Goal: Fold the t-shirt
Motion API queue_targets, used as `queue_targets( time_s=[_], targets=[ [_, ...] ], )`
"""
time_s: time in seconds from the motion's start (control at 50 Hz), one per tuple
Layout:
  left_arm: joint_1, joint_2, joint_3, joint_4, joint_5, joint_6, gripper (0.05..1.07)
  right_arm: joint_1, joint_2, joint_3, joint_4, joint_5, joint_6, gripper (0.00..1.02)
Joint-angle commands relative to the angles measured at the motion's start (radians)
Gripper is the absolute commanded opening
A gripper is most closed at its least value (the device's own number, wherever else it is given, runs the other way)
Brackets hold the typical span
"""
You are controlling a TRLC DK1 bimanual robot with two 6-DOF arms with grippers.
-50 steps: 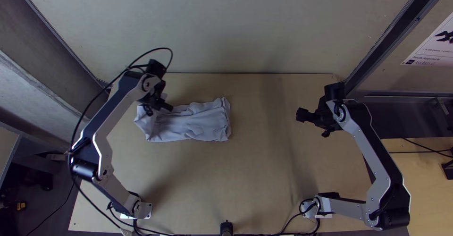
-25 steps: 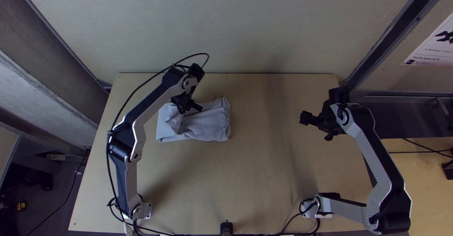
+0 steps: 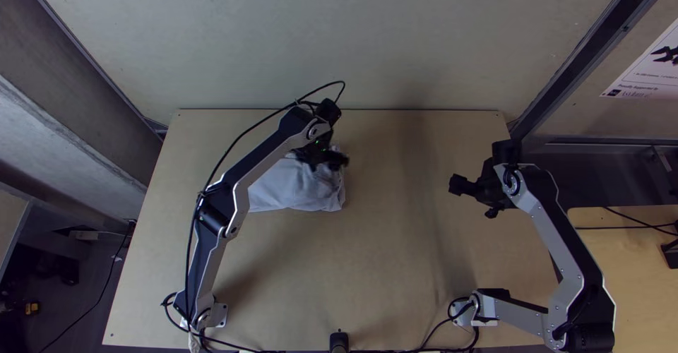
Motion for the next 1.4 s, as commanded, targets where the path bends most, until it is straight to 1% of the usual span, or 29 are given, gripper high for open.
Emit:
queue_targets(
  time_s=[0.0, 0.04, 0.08, 0.18, 0.24, 0.3, 0.36, 0.4, 0.46, 0.5, 0.52, 0.64, 0.7, 0.76, 0.82, 0.86, 0.96, 1.04, 1.16, 1.2, 1.22, 1.24, 1.32, 1.38],
  targets=[
    [0.004, 0.047, 0.080, 0.085, 0.174, -0.191, 1.03, 0.000, -0.024, -0.038, 0.009, 0.000, -0.005, 0.99],
    [-0.003, 0.054, 0.104, 0.124, 0.173, -0.276, 1.03, 0.005, -0.030, -0.046, 0.009, 0.000, -0.005, 0.99],
    [-0.011, 0.054, 0.109, 0.148, 0.168, -0.311, 1.03, 0.006, -0.037, -0.053, 0.009, 0.000, -0.005, 0.99],
    [-0.020, 0.053, 0.107, 0.130, 0.168, -0.293, 1.03, 0.005, -0.053, -0.069, 0.009, 0.000, -0.007, 0.99],
    [-0.017, 0.044, 0.100, 0.121, 0.165, -0.263, 1.03, -0.002, -0.060, -0.070, 0.009, 0.002, -0.009, 0.99],
    [-0.010, 0.030, 0.087, 0.108, 0.156, -0.253, 1.03, -0.011, -0.070, -0.063, 0.011, 0.002, -0.022, 0.99],
    [-0.006, 0.005, 0.067, 0.107, 0.117, -0.222, 1.03, -0.018, -0.074, -0.050, 0.015, 0.002, -0.035, 0.99],
    [-0.006, -0.015, 0.052, 0.107, 0.074, -0.204, 1.03, -0.028, -0.073, -0.040, 0.018, 0.002, -0.055, 0.99],
    [-0.002, -0.050, 0.031, 0.105, 0.056, -0.128, 1.03, -0.032, -0.070, -0.012, 0.018, 0.002, -0.088, 0.99],
    [0.007, -0.076, 0.017, 0.107, 0.041, -0.116, 1.03, -0.034, -0.073, 0.011, 0.018, 0.002, -0.110, 0.99],
    [0.010, -0.090, 0.014, 0.108, 0.015, -0.113, 1.03, -0.034, -0.076, 0.025, 0.018, 0.002, -0.122, 0.99],
    [0.021, -0.185, -0.014, 0.130, -0.160, -0.035, 1.03, -0.032, -0.099, 0.138, 0.015, 0.002, -0.133, 0.99],
    [0.033, -0.237, -0.015, 0.132, -0.234, 0.003, 1.03, -0.029, -0.106, 0.204, 0.015, 0.002, -0.162, 0.99],
    [0.046, -0.295, -0.031, 0.136, -0.280, 0.049, 1.02, -0.029, -0.110, 0.283, 0.006, 0.002, -0.180, 0.99],
    [0.069, -0.369, -0.069, 0.170, -0.323, 0.086, 1.03, -0.031, -0.103, 0.361, -0.006, 0.003, -0.183, 0.99],
    [0.082, -0.418, -0.095, 0.187, -0.324, 0.108, 1.03, -0.034, -0.097, 0.413, -0.009, 0.003, -0.183, 0.99],
    [0.152, -0.536, -0.158, 0.247, -0.327, 0.178, 1.03, -0.038, -0.085, 0.530, -0.018, 0.014, -0.183, 0.99],
    [0.211, -0.625, -0.201, 0.290, -0.332, 0.214, 1.03, -0.038, -0.073, 0.632, -0.051, 0.014, -0.183, 0.99],
    [0.333, -0.757, -0.269, 0.325, -0.331, 0.255, 1.03, -0.031, -0.025, 0.841, -0.170, 0.011, -0.180, 0.99],
    [0.371, -0.809, -0.318, 0.368, -0.329, 0.272, 1.03, -0.011, -0.021, 0.901, -0.195, 0.011, -0.197, 0.99],
    [0.389, -0.837, -0.345, 0.391, -0.327, 0.281, 1.03, 0.000, -0.027, 0.921, -0.193, 0.013, -0.211, 0.99],
    [0.409, -0.864, -0.373, 0.412, -0.326, 0.293, 1.03, -0.006, -0.039, 0.933, -0.187, 0.014, -0.209, 0.99],
    [0.500, -0.975, -0.489, 0.515, -0.304, 0.336, 1.02, -0.048, -0.099, 0.938, -0.103, 0.014, -0.167, 0.99],
    [0.555, -1.055, -0.581, 0.596, -0.298, 0.372, 1.03, -0.048, -0.133, 0.951, -0.069, 0.014, -0.168, 0.99]
  ],
)
